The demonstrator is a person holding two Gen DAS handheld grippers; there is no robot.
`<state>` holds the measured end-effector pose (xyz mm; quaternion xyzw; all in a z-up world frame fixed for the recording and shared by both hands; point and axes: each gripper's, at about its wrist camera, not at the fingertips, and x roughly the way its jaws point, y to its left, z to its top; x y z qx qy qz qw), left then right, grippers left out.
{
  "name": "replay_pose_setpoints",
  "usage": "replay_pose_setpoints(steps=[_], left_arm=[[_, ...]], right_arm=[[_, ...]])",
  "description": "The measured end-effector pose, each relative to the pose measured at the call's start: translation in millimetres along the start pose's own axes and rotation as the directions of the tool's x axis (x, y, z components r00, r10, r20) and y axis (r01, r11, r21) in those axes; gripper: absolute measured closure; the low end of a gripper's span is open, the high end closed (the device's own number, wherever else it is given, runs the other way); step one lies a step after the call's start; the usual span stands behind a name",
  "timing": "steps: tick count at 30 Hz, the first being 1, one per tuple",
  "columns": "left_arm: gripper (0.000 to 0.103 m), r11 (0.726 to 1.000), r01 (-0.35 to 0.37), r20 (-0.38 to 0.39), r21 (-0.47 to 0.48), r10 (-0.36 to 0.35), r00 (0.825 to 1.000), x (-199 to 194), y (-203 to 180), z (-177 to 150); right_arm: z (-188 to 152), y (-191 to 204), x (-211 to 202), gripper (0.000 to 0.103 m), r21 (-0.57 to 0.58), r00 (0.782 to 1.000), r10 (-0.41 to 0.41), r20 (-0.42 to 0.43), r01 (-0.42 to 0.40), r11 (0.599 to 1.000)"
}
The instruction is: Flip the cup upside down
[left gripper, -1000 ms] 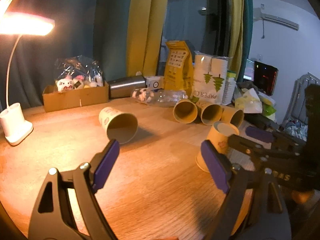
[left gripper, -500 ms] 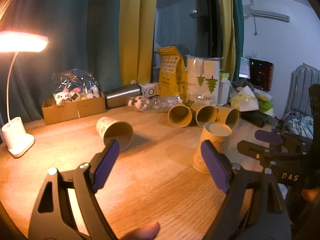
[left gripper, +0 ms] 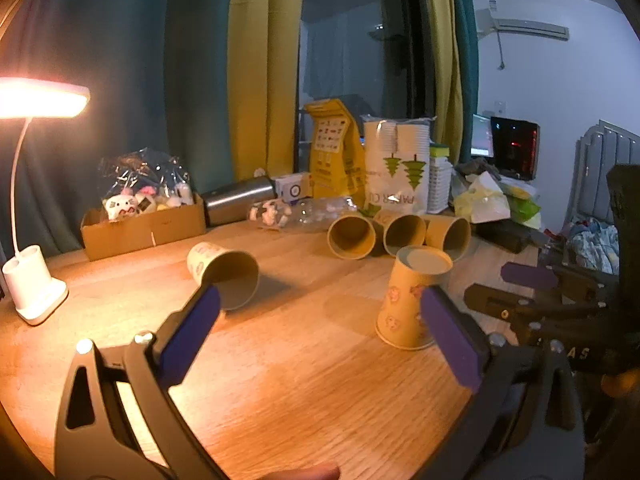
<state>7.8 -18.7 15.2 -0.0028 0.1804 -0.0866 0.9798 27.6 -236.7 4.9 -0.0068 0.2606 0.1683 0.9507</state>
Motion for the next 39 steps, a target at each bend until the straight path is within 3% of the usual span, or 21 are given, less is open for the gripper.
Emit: replay_pose_setpoints(steps=[39], left_arm=[[0.001,1.000,-0.010,0.004,-0.008,0.010,1.000,-1.2,3.3,0.2]], right_arm=[[-2.0,-0.6,1.6,0.033,0.006,1.000,-0.001,-0.007,0.001,1.000]])
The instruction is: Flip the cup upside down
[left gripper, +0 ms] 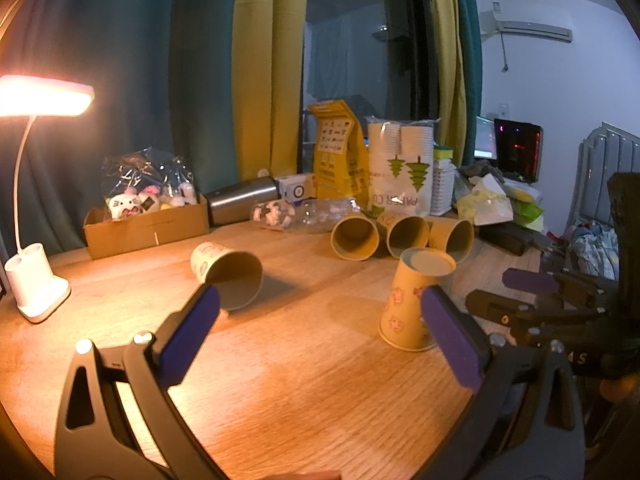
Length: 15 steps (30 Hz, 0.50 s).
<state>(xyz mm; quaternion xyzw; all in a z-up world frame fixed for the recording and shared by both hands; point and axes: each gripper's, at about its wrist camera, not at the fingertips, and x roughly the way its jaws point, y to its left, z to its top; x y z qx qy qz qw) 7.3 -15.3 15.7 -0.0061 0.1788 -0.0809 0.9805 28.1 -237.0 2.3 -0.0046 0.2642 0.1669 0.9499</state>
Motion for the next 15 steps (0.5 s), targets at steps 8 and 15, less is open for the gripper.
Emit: replay_pose_setpoints(steps=[8,15], left_arm=[[0.001,1.000,-0.005,0.003,0.002,0.005,1.000,-0.5,-1.7,0.3],[0.001,1.000,-0.010,0.002,-0.001,0.010,1.000,-0.5,-2.1,-0.3]], right_arm=[[0.1,0.3,0.2,0.033,0.001,1.000,0.001,-0.001,-0.001,1.000],[0.1,0.6,0.4,0.033,0.001,1.000,0.000,-0.001,0.000,1.000]])
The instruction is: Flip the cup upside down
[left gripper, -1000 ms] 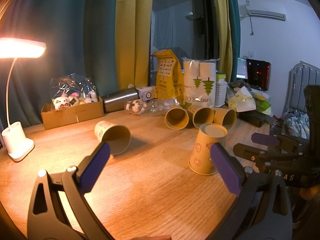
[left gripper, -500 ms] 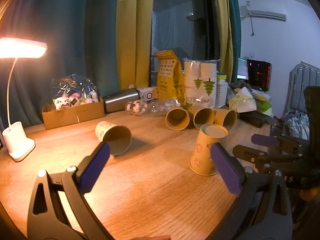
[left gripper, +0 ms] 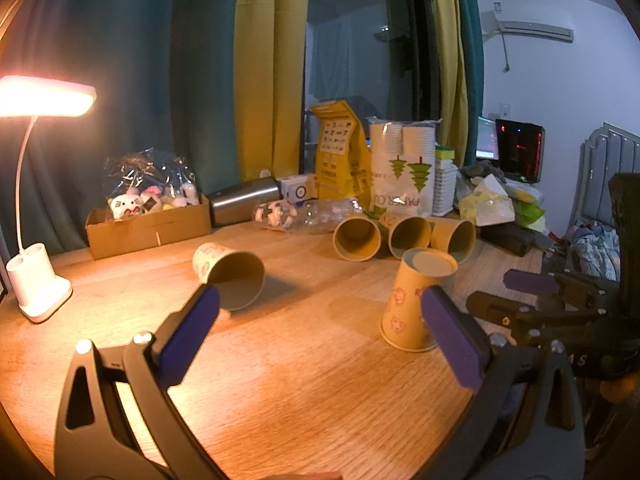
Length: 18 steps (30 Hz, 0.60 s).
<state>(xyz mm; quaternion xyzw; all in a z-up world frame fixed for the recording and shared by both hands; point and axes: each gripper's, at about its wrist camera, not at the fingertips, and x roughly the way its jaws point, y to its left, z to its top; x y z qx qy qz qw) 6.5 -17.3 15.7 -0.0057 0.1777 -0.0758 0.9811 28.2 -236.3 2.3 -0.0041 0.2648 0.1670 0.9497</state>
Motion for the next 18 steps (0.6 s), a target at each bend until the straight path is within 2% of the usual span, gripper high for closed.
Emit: replay_pose_setpoints(steps=[18], left_arm=[[0.001,1.000,-0.009,-0.010,-0.013,0.009,1.000,2.5,1.9,0.1]], right_arm=[[0.3,0.9,0.4,0.033,0.000,1.000,-0.001,-0.002,0.001,1.000]])
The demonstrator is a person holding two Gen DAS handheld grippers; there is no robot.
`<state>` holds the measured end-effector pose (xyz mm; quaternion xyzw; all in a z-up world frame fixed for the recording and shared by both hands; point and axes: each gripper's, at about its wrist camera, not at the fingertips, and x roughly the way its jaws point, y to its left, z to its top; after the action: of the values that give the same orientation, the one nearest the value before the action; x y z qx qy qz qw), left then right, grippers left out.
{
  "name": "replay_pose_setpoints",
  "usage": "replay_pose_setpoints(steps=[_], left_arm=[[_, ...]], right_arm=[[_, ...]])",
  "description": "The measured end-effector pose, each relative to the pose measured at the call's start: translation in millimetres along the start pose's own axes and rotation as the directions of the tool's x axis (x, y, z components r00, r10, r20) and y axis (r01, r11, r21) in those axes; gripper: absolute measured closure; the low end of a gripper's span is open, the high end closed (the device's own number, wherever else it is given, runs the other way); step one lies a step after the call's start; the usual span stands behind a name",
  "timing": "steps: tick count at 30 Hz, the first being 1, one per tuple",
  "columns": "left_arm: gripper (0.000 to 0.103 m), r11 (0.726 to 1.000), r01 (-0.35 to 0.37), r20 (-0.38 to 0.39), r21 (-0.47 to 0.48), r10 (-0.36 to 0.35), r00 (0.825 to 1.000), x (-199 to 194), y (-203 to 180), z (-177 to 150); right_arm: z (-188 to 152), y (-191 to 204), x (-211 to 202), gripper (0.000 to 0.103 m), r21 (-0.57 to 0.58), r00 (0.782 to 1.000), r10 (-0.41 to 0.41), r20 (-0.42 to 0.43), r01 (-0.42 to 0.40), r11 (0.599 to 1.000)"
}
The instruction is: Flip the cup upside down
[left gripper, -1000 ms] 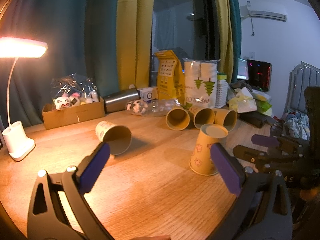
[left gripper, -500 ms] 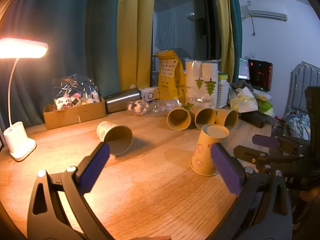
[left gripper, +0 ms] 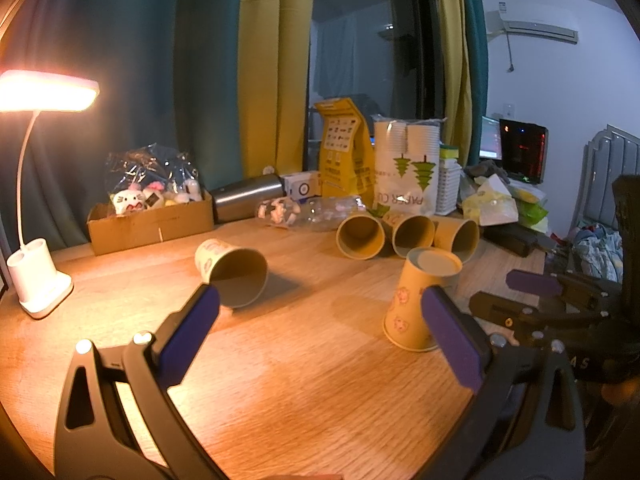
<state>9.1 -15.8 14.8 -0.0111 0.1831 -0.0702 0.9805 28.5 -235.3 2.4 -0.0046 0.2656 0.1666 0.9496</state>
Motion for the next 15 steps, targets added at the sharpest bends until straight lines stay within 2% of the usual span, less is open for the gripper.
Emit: replay_pose_setpoints(steps=[15], left_arm=[[0.001,1.000,0.000,0.005,0.003,0.000,1.000,-0.1,1.1,-0.6]], right_arm=[[0.3,1.0,-0.1,0.033,0.000,1.000,-0.003,0.001,0.003,1.000]])
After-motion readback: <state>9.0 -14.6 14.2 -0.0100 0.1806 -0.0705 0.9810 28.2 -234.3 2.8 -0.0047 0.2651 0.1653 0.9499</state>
